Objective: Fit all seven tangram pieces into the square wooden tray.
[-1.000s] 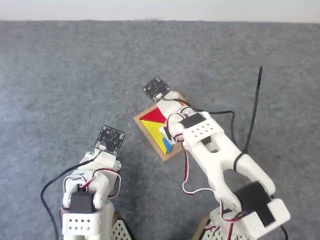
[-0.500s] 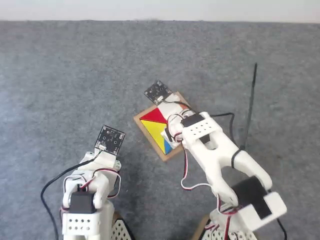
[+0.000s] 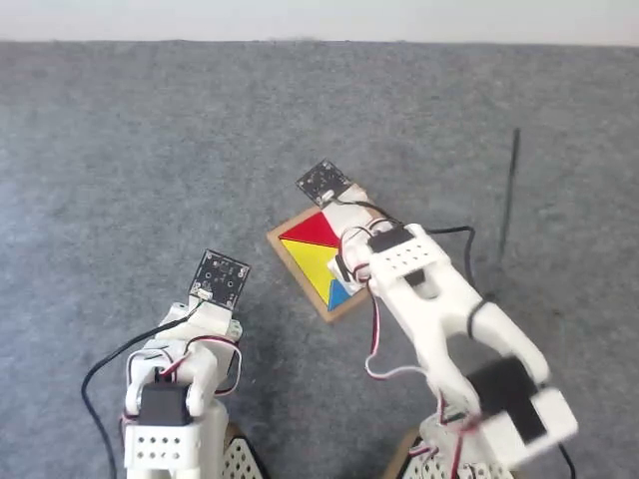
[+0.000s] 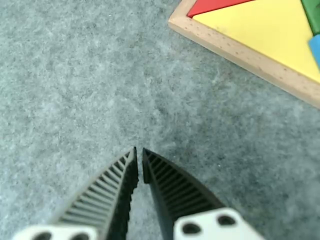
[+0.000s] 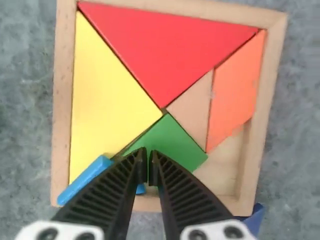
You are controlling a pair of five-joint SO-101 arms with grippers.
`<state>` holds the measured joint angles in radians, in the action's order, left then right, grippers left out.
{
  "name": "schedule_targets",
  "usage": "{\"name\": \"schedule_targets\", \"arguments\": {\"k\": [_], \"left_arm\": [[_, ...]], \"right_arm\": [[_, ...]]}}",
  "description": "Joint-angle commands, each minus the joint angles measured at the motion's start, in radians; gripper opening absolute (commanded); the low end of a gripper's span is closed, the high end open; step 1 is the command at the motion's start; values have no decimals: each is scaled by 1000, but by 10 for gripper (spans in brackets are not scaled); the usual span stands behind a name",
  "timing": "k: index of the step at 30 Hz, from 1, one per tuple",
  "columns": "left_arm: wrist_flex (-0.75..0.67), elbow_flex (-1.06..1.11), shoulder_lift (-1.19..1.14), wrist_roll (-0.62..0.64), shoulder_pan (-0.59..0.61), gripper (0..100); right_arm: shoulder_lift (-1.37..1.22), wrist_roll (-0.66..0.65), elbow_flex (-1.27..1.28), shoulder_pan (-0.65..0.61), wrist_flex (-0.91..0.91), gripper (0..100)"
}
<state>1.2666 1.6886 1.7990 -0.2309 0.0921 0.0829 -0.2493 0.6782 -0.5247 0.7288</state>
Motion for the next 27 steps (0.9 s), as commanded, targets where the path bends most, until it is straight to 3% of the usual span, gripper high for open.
{"name": "schedule_targets", "arguments": {"k": [1, 8, 27], "left_arm": [[3, -7, 23, -11, 5, 16], [3, -7, 23, -11, 5, 16], [3, -7, 23, -11, 5, 16]], "right_arm": [[234, 26, 68, -13, 4, 8], [375, 32, 245, -107, 4, 8], [374, 68, 322, -140, -108, 8]]}}
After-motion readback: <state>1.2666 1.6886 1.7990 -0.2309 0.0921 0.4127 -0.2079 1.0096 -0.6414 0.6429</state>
